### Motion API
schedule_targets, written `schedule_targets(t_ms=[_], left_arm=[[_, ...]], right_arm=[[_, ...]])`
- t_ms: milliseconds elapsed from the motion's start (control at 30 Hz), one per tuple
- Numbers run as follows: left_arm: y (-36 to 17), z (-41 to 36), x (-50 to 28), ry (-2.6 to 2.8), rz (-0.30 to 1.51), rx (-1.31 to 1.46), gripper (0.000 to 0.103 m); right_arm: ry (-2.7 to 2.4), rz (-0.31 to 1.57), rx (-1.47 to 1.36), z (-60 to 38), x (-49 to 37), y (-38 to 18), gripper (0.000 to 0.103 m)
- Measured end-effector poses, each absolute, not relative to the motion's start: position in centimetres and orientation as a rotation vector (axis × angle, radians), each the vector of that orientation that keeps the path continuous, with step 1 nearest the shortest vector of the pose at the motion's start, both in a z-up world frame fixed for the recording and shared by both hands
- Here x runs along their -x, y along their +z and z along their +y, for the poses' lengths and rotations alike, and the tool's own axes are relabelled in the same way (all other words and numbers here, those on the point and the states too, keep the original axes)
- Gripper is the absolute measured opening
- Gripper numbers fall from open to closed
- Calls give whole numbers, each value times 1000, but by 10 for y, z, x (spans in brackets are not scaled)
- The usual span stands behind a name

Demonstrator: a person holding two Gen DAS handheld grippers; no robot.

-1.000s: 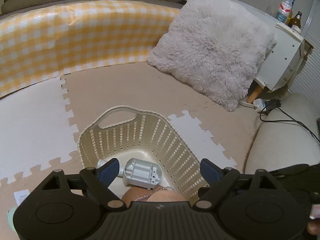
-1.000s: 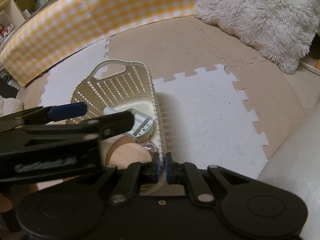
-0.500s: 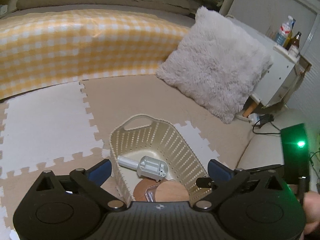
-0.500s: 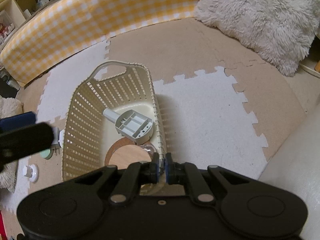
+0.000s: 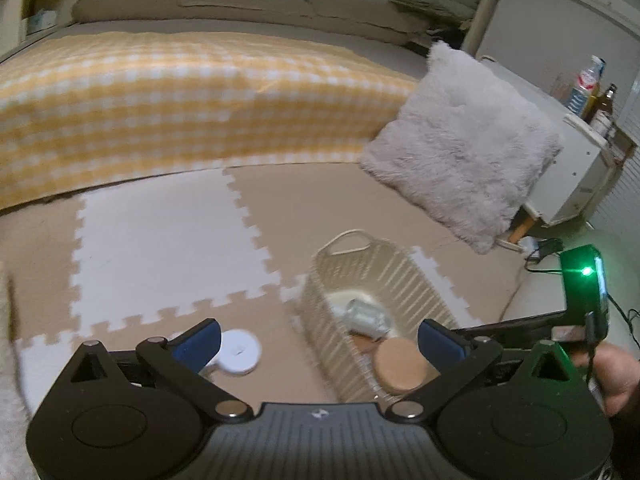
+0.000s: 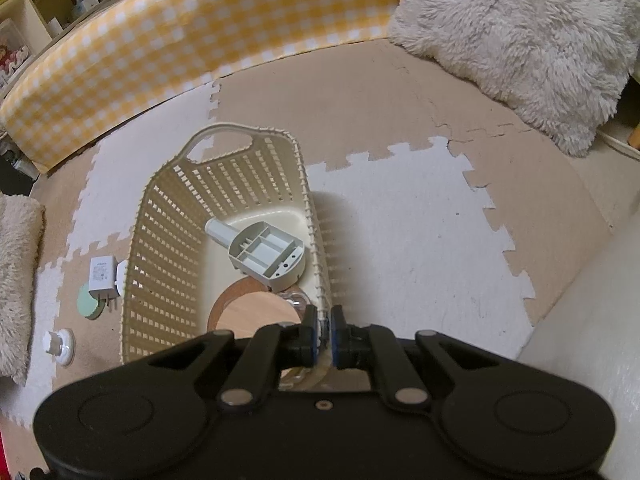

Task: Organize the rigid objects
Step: 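Move the left tool back toward the white knob cap, then grasp the white knob cap with the left gripper and lift it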

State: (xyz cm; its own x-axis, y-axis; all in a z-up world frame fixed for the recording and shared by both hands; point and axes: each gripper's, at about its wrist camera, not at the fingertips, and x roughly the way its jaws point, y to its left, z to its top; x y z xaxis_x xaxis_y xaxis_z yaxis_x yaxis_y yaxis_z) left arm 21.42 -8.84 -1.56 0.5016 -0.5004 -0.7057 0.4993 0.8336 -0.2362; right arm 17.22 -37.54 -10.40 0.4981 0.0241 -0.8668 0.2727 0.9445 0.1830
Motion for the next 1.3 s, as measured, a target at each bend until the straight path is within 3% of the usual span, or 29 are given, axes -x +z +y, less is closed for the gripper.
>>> schedule_targets(t_ms=[733, 933, 1100, 1300], left_arm=[[-88, 8, -229, -339, 991, 15, 102], [-110, 18, -239, -314, 1082, 25, 82], [-121, 22, -245, -298, 1141, 15, 49], [-131, 24, -251, -274, 1161, -16, 44]], right_arm=[[-160, 1055, -319, -376, -173, -105, 7], [-158, 1056, -314, -375, -172, -105, 7], [-158, 1057, -311, -375, -172, -105, 7], [-157, 1059, -310, -375, -173, -106, 7]])
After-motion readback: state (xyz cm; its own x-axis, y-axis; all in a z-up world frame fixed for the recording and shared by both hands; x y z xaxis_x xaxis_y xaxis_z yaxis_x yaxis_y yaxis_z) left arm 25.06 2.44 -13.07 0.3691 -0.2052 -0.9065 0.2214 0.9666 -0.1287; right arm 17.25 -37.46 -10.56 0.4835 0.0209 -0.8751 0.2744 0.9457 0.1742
